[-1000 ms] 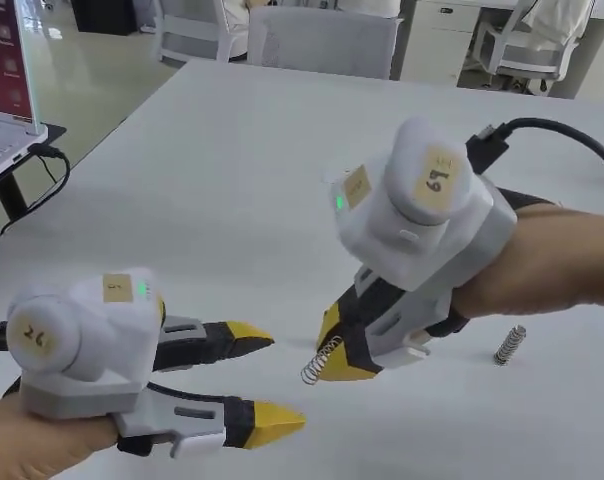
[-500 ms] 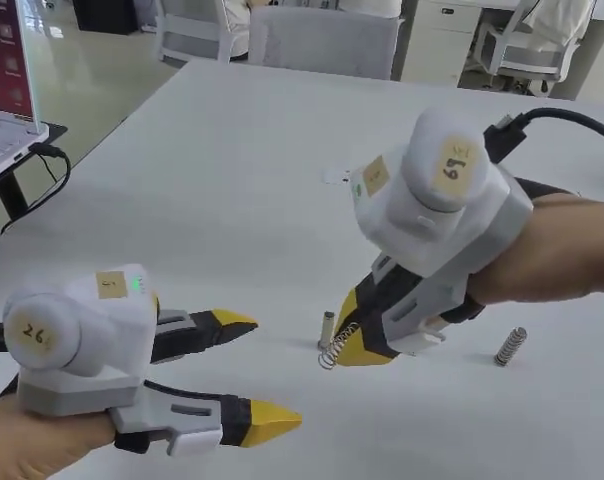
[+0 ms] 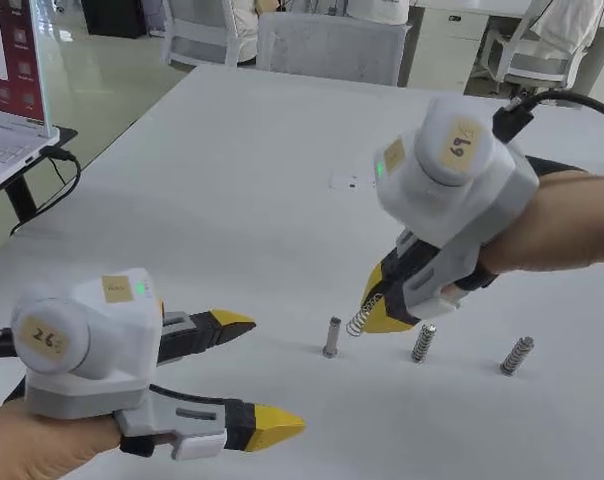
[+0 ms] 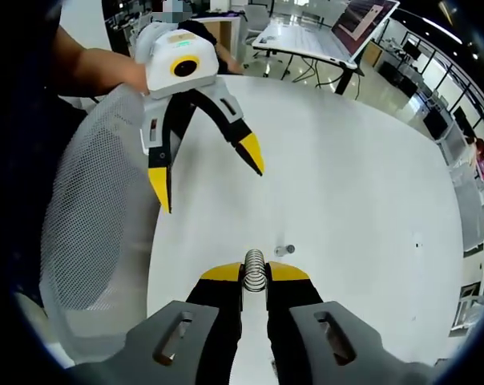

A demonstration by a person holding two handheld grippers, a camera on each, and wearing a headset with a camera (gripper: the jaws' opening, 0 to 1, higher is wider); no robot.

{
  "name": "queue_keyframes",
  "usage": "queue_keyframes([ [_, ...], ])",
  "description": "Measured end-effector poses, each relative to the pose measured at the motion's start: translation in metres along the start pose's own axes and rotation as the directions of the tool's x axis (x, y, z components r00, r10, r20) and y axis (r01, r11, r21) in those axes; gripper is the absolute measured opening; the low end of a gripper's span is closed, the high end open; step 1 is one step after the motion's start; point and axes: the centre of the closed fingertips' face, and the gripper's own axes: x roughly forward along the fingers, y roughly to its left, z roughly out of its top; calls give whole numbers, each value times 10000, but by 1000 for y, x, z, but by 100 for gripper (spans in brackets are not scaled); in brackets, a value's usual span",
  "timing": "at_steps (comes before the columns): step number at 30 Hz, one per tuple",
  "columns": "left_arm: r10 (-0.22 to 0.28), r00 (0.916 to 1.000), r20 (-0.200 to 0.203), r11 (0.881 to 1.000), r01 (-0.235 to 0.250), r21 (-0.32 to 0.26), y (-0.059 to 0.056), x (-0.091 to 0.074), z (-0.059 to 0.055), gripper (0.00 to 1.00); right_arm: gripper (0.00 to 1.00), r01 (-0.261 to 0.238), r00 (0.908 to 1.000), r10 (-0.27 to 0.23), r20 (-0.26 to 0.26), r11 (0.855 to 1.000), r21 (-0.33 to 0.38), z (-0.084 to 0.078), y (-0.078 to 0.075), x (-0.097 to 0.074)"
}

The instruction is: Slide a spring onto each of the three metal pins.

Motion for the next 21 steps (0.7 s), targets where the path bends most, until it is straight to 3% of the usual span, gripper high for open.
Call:
queue_keyframes([
  [6,59,9999,87,10000,-59,-38,2,-1,1,65,8,143,9991,-148,-392,9998,-133,1,-16,4],
  [9,39,10000,87,10000,-39,-27,1,-1,1,65,8,105,9990,-111,-433,9998,-144,4,-20,7],
  [16,85,9999,102,10000,-84,-53,3,-1,1,65,8,-64,9936,29,-1125,9995,-312,1,-29,21],
  [21,100,9999,101,9999,-100,-73,3,-1,0,65,8,-225,9919,189,-1256,9994,-270,-1,-34,29],
])
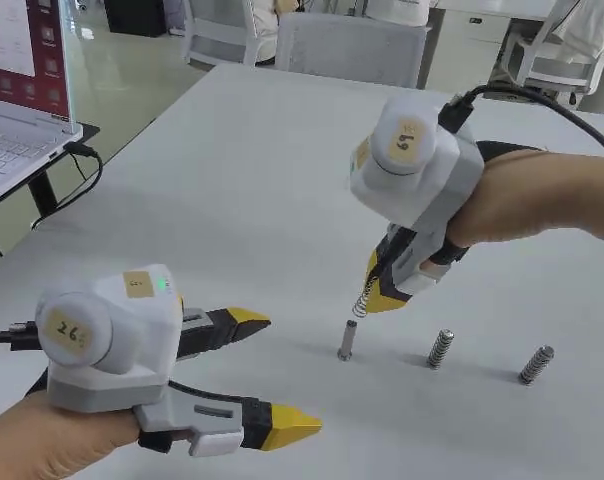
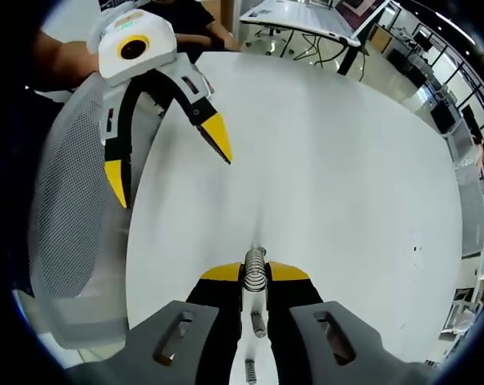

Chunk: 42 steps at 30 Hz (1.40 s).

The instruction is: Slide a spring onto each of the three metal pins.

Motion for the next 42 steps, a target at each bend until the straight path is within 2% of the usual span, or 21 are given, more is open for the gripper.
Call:
queue_keyframes([
  [3,8,10000,14,10000,-8,-20,1,0,0,65,8,-63,9999,63,-101,10000,-4,0,-5,5],
  [22,74,10000,57,10000,-74,-27,1,-1,2,65,8,-446,9958,443,-796,9990,-25,-8,-3,22],
  [33,99,9999,95,9999,-99,-34,1,-2,3,64,8,-510,9942,507,-947,9987,-9,-10,-6,33],
  [42,81,9999,61,10000,-81,-10,0,-1,3,64,8,-503,9955,513,-798,9986,146,-7,-10,33],
])
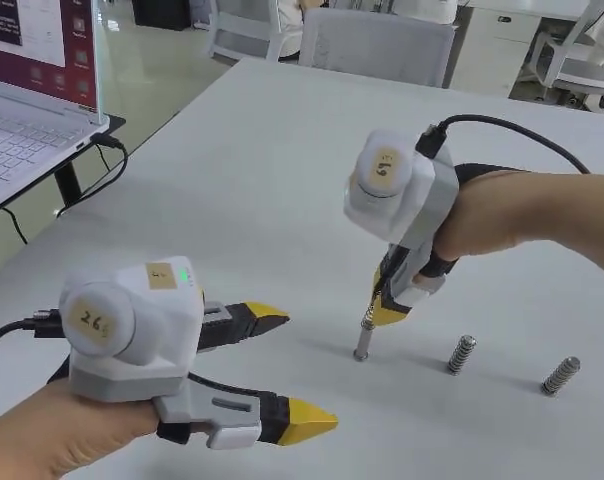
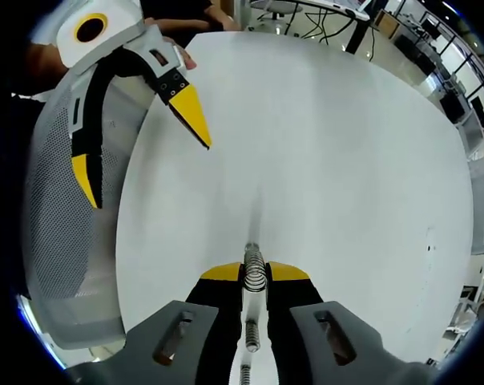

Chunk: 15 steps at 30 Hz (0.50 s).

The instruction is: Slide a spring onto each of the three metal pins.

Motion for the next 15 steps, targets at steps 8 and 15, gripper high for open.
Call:
queue_keyframes([
  [8,-8,10000,-5,10000,8,4,0,0,1,63,8,-31,9998,30,-171,10000,-34,1,0,0],
  [15,8,10000,34,10000,-8,19,1,-1,1,63,8,-66,9992,62,-398,9999,-96,2,-1,0],
])
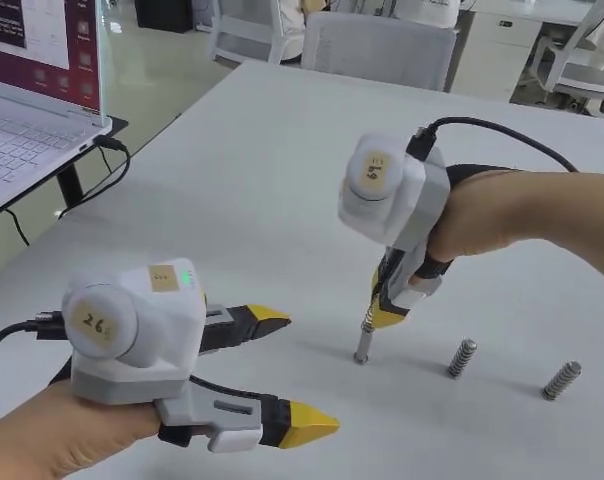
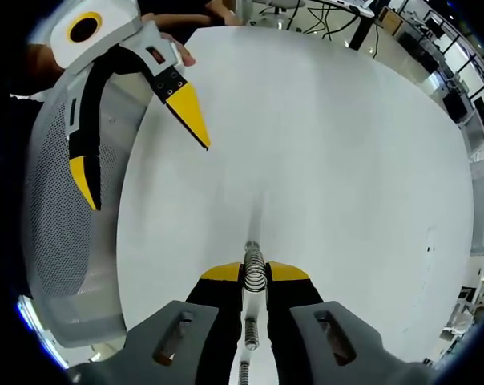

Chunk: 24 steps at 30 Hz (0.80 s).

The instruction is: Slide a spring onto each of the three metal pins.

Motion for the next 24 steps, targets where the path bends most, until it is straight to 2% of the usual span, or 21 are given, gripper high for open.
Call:
queue_keyframes([
  [24,5,10000,25,10000,-5,-21,1,0,0,63,8,-190,9995,193,-243,9997,128,-1,3,1],
])
